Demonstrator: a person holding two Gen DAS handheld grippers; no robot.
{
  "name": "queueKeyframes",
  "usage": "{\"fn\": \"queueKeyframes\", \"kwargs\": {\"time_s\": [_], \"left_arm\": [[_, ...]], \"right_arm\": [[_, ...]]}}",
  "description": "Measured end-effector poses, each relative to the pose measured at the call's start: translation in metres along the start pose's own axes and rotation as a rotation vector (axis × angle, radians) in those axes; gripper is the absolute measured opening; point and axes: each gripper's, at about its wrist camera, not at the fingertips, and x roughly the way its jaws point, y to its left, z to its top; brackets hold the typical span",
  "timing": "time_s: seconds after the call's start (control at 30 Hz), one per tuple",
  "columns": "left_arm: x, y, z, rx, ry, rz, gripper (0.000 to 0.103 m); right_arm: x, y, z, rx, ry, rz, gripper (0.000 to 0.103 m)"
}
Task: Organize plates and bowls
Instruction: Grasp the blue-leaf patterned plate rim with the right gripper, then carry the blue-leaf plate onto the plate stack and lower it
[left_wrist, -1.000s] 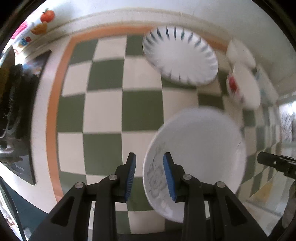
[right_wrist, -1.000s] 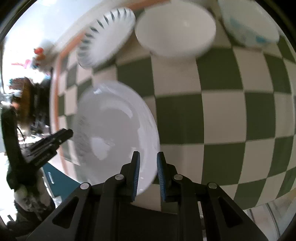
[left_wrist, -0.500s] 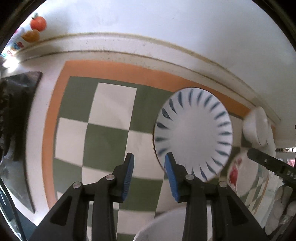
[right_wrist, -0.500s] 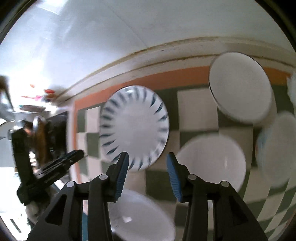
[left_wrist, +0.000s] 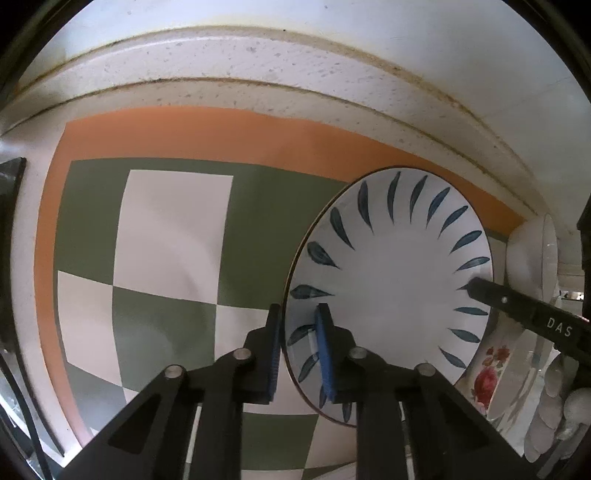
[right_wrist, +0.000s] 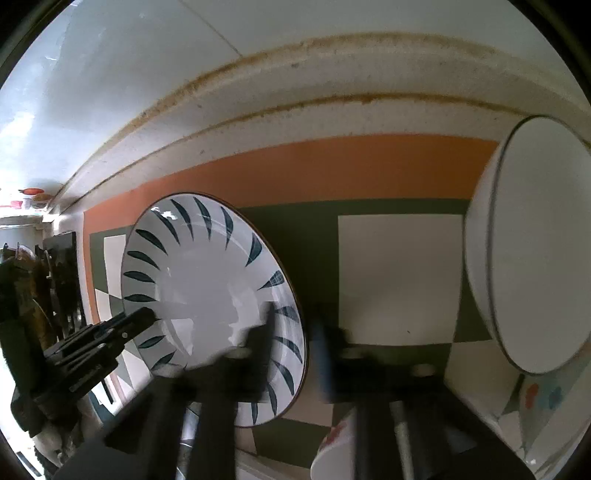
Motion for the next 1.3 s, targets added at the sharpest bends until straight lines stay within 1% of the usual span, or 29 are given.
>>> {"fn": "queueKeyframes", "kwargs": {"time_s": [0.1,0.2,0.3,0.43,0.53,0.67,0.7,0.8,0.83,0.93,1.07,1.23,1.3], "left_arm": [[-0.003,-0.002,-0.003,-0.001,-0.010,0.014,0.015],[-0.016,-0.007,-0.011,0.010,-0.038,0.034,0.015],[-0.034,-0.011,-0.019,0.004,-0.072,0.030,0.015],[-0.066,-0.016,-0.035,0.009,-0.114,0.019,0.015],[-0.089,-0.021,-0.050,0.024,-0.148,0.022,0.015],[-0.121,-0.030,-0.078,0.041,-0.179,0.006,0.015],[-0.125,-0.031,-0.079,0.046,-0.185,0.004,0.015],[-0.142,-0.031,-0.100,0.075,-0.199,-0.001,0.015],[-0.144,-0.033,-0.100,0.083,-0.199,-0.004,0.015],[-0.150,-0.036,-0.126,0.106,-0.195,-0.019,0.015],[-0.146,-0.036,-0.154,0.138,-0.186,-0.014,0.015],[-0.126,-0.033,-0.180,0.157,-0.138,-0.010,0.015],[-0.113,-0.032,-0.186,0.162,-0.120,-0.002,0.015]], "right_arm": [[-0.001,0.000,-0.004,-0.017,-0.027,0.007,0.012],[-0.005,0.002,-0.010,-0.035,-0.043,0.009,0.011],[-0.020,0.002,-0.020,-0.056,-0.060,0.013,0.011],[-0.047,0.006,-0.034,-0.070,-0.095,0.044,0.011],[-0.071,0.008,-0.051,-0.080,-0.125,0.065,0.010],[-0.104,0.010,-0.083,-0.090,-0.162,0.083,0.010],[-0.110,0.011,-0.091,-0.089,-0.169,0.086,0.010],[-0.128,0.014,-0.126,-0.091,-0.193,0.093,0.010],[-0.132,0.017,-0.137,-0.087,-0.198,0.097,0.010],[-0.139,0.016,-0.169,-0.074,-0.211,0.103,0.010],[-0.144,0.013,-0.212,-0.057,-0.219,0.107,0.010],[-0.130,0.006,-0.257,-0.030,-0.202,0.104,0.009],[-0.118,0.001,-0.264,-0.014,-0.185,0.108,0.009]]}}
